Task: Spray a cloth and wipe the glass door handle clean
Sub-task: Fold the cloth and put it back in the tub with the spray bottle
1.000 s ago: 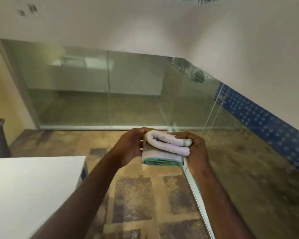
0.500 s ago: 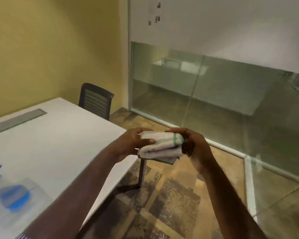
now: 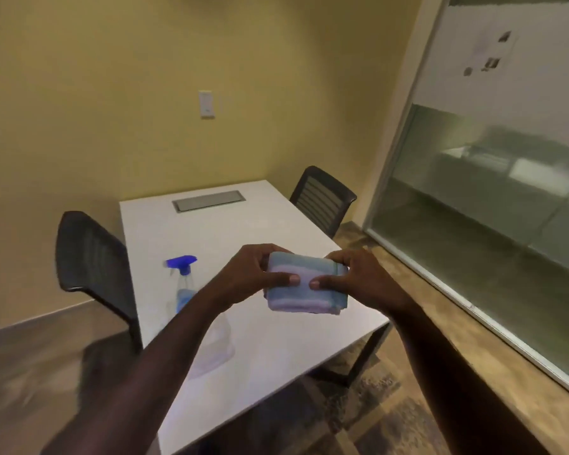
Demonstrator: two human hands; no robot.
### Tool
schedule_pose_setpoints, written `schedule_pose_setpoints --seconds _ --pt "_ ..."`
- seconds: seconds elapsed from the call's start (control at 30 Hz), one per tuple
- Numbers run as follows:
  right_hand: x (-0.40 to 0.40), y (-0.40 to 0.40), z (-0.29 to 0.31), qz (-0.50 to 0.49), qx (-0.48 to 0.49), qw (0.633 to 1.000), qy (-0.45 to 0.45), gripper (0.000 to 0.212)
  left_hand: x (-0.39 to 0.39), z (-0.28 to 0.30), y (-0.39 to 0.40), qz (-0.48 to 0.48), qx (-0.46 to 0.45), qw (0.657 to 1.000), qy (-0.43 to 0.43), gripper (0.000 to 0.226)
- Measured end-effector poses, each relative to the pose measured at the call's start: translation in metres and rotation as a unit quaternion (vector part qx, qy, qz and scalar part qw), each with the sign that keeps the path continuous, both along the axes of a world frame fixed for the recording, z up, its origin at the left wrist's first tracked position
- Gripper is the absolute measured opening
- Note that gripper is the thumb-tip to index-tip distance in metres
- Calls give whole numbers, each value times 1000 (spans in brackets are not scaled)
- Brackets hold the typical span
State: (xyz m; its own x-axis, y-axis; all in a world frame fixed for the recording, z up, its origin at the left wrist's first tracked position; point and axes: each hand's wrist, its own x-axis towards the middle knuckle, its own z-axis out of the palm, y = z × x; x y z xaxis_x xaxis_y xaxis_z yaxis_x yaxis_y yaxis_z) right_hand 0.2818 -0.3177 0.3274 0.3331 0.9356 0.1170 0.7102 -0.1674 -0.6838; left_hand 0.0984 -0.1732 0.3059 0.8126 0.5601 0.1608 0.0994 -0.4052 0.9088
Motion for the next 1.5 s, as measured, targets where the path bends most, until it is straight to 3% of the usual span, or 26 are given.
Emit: schedule_pose_setpoints --seconds 0.2,0.27,0.33,0.43,0.53,0.6,0.7,0.8,0.9,0.97,1.03,1.13,1.2,1.27,1.37,1.5 --pt "-49 82 -19 12 72 991 -109 40 -60 -3 74 30 6 999 12 20" --pt "-63 110 -27 5 137 977 -161 53 -73 -9 98 41 7 999 -9 17" --pt "-73 133 -40 -13 194 946 -258 47 -80 -13 118 93 -22 995 -30 12" --pt "-86 163 -60 -25 272 889 -369 32 -91 -17 147 230 -133 962 58 47" --pt "-94 187 -79 -4 367 847 -384 27 -109 -34 161 192 -246 938 150 76" --pt "-97 202 -90 17 402 837 -371 30 -116 -46 167 134 -319 933 99 84" --pt "-97 222 -107 45 417 836 -353 42 -112 -57 174 133 -390 911 -29 70" --pt "-93 239 -115 89 383 855 -337 36 -95 -67 184 250 -393 879 -101 53" --pt "-79 250 -121 170 280 906 -270 35 -83 -76 191 370 -355 849 -124 67" --pt "-69 256 -124 172 220 947 -161 52 -78 -81 192 411 -310 846 -138 76" --pt "-59 267 -122 113 149 982 -25 76 -72 -87 189 434 -266 849 -141 78" --pt "-43 292 -115 109 -14 991 76 95 -61 -100 180 437 -222 860 -143 75" --pt "-34 306 -115 169 -98 977 81 88 -56 -110 173 425 -205 868 -155 75" --pt "-28 316 -119 214 -133 963 93 65 -53 -119 168 428 -203 865 -168 77" --pt "-25 324 -130 254 -127 954 97 30 -51 -135 163 453 -222 844 -182 84" --pt "-30 329 -151 299 -118 947 22 17 -62 -158 164 456 -228 854 -106 99"
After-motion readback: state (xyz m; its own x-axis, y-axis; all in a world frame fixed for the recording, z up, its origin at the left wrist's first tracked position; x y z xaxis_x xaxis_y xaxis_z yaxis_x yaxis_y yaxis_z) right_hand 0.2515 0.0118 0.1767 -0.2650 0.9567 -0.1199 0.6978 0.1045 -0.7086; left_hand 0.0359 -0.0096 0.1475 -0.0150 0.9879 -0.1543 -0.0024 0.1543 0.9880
